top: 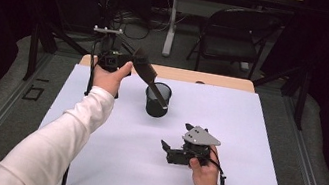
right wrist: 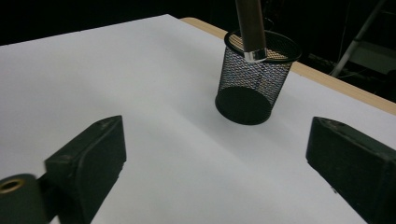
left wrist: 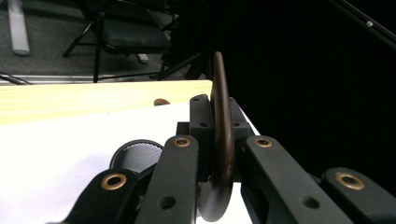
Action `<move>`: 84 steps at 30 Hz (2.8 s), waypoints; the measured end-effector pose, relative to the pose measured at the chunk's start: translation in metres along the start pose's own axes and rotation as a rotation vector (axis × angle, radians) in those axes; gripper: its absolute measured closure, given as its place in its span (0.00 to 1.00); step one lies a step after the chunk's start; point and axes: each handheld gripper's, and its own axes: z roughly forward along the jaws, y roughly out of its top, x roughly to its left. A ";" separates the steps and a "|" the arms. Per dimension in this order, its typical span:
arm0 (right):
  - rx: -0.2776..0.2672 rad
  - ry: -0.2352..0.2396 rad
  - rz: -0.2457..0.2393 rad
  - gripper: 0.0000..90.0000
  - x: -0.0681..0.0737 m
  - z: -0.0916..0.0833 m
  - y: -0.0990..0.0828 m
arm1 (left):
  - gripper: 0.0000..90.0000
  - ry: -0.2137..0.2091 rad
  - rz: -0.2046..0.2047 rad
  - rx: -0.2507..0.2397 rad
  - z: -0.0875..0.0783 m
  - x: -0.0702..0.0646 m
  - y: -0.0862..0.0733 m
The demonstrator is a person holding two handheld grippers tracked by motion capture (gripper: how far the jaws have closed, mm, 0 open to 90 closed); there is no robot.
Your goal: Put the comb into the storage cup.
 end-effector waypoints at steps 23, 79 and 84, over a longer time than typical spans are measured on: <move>0.007 0.003 0.041 0.00 -0.003 0.001 -0.002 | 0.96 0.099 -0.016 -0.063 -0.002 0.013 0.013; -0.011 0.017 0.055 0.00 -0.006 -0.002 -0.002 | 0.96 0.206 -0.037 -0.015 0.054 0.017 -0.001; -0.011 0.017 0.056 0.01 -0.006 -0.002 -0.002 | 0.96 0.204 -0.039 -0.008 0.058 0.017 -0.003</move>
